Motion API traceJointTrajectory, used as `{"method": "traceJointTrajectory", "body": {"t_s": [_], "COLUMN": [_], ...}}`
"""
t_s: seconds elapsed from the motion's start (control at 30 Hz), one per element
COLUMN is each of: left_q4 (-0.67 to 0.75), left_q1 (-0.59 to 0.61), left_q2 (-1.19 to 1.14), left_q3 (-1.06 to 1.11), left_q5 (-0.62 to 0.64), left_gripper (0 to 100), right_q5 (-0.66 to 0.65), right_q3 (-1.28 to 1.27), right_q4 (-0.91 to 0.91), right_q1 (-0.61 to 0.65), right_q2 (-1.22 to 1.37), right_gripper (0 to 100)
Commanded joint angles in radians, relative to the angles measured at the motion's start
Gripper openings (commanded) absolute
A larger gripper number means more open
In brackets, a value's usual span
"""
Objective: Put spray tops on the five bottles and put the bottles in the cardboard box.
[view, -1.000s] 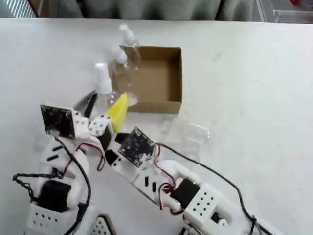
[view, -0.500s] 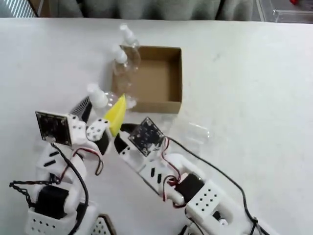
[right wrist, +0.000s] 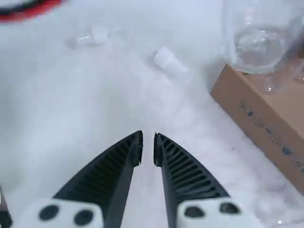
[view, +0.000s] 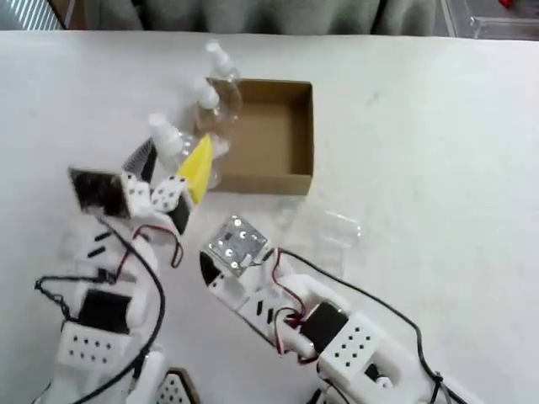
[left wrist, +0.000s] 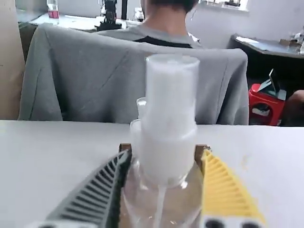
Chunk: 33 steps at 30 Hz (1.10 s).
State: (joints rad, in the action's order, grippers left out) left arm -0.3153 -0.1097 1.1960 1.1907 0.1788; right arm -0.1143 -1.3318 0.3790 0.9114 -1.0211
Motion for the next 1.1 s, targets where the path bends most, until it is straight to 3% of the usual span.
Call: {"method": "traceJointTrajectory", "body": {"t_s": [0.0,0.57,1.07], "left_q4": [0.078,0.482,0.709], "left_q1": [0.015,0.015,0.016], "left_q2": [-0.191,-0.593,-0.819], "left_q3": [-0.14,-0.158,-0.166], "left_q5": [0.012,0.003,0.003], "left_gripper": [2,3,3], "right_q5": [0.006,0.002,0.002], "right_q3": [-0.021,-0.037,-0.037], "right_q4": [-0.004,-0.001,0.002], "right_q1": [-0.001,-0.002,-0.002], "right_q2": [-0.021,-0.021,-0.021], "right_gripper": [3.4,3.4,3.4]}}
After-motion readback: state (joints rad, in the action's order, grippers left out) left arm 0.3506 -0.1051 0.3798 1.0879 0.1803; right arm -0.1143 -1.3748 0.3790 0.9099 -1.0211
